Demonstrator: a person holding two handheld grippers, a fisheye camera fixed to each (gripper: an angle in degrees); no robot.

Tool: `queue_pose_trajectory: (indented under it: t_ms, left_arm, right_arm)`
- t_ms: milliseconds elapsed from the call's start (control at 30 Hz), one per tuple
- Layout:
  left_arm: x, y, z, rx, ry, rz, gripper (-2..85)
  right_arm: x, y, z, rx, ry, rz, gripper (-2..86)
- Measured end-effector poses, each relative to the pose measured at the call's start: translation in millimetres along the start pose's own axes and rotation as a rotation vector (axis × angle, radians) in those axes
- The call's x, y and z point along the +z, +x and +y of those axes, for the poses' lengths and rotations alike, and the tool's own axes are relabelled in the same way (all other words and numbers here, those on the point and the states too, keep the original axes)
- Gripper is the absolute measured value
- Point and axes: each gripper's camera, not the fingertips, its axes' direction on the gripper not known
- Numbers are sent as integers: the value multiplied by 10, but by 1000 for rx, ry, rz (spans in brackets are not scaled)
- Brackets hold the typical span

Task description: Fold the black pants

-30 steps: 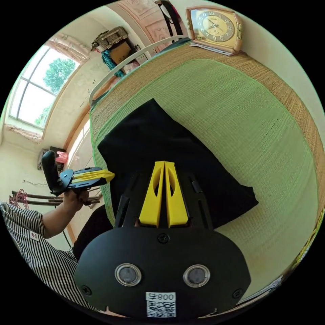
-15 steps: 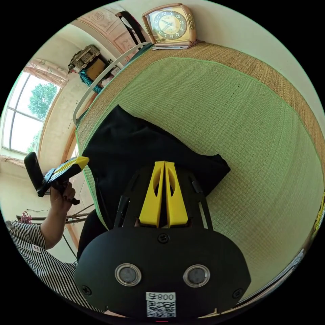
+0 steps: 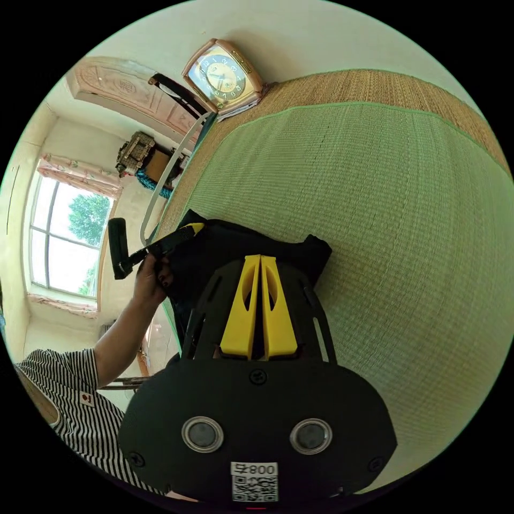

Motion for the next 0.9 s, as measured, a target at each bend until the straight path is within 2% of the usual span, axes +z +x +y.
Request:
queue_pose_trajectory:
  t_ms: [100, 233, 333, 400, 467, 567, 700, 800, 900]
  left_arm:
    - [12, -87, -49, -65, 20, -44, 1]
    - [36, -211, -79, -151, 50, 63, 1]
    - [-55, -220, 11, -164, 108, -5, 1]
    - [-31, -301, 77, -193, 91, 19, 1]
    - [-139, -339, 213, -238, 149, 69, 1]
    - [-311, -198, 461, -189, 176, 107, 2]
    - [-301, 62, 866, -103, 82, 188, 2]
    - [-168, 178, 1110, -81, -51, 87, 2]
    - [-131, 156, 1204, -121, -86, 79, 3]
  right_arm:
    - [114, 238, -10, 40, -49, 77, 0]
    - [185, 542, 69, 107, -36, -21, 0]
    - [102, 641, 171, 105, 35, -23, 0]
    - [139, 793, 221, 128, 17, -3, 0]
    - [127, 905, 265, 156, 31, -50, 0]
    - [41, 906, 397, 104, 52, -80, 0]
    - [182, 748, 849, -54, -107, -283, 1]
    - [567, 695, 1185, -104, -324, -263, 1]
    - [689, 807, 1294, -63, -321, -241, 1]
